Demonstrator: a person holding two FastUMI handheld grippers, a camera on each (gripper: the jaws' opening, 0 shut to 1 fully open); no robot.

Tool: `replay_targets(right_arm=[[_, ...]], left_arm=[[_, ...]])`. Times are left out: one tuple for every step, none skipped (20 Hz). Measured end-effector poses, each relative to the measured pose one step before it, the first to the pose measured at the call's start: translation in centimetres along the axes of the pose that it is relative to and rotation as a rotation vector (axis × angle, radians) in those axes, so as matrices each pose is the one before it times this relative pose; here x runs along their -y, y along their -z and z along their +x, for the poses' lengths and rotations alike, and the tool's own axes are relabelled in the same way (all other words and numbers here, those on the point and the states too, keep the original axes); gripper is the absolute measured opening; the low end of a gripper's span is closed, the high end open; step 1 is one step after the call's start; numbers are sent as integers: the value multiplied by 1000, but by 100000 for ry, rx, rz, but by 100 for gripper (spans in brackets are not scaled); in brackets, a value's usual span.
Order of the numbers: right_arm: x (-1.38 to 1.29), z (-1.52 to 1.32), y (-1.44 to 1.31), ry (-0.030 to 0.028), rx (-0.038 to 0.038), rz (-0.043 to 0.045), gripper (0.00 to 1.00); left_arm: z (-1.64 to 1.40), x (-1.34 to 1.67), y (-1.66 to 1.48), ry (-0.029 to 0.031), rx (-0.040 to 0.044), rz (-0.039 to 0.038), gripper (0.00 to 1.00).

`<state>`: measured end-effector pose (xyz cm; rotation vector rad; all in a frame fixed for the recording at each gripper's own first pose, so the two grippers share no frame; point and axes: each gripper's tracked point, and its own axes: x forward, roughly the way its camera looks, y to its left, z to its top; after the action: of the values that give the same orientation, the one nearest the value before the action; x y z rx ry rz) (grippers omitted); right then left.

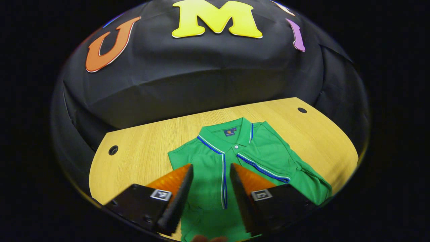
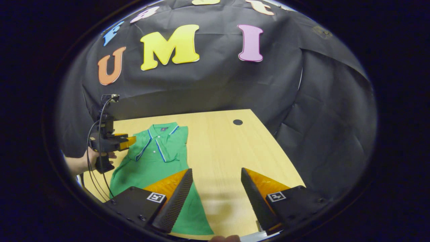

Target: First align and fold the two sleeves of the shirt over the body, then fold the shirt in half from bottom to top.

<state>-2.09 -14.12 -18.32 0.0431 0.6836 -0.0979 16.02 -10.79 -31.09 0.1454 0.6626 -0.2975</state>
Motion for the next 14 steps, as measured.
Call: replay_targets(right_arm=[[-154,-3,202,-510,-210,-1232,94],[-285,-122,15,-1025,63,-1112,95],[-209,-249,-2,-1007,211,-1298,95],[-313,-117,-49,-1016,141,-1702,92],[-355,-62,-64,-1178,225,-1974,92],[-478,-96,-132,-1279,289,-1721,95],[-939,324,6,-1300,215,-1500,95],[-1031,568,-39,-1362,271,-1258,92],[-741,419,-90,-1602,382,-1096,93],[-660,164,-124,-2017,202,-1178,95],[-393,-89,116,-1820,20,-1609,95],[-510,-13,42,-1869,114,-1832,93],[-501,107,191,-1695,-224,-1590,95],[-482,11,252,-2294,-563,-763,95]], left_arm=[[-289,-219,356,-1353,421,175,82],[-745,5,19,-691,216,-236,100],[-727,-225,83,-479,122,-668,100],[-869,-233,207,-620,187,-990,100],[-914,-396,140,-740,73,-1289,100],[-914,-368,97,-416,216,-1554,100],[-928,-485,51,-840,468,-1218,100],[-949,-535,80,-999,468,-955,100],[-919,-527,29,-752,411,-736,100],[-1016,-478,144,-483,179,-679,100],[-1037,-437,119,-259,279,-679,100],[-1090,-283,220,-43,126,-347,100],[-1105,-371,411,106,-100,-201,100],[-1234,-164,568,519,-483,-404,100]])
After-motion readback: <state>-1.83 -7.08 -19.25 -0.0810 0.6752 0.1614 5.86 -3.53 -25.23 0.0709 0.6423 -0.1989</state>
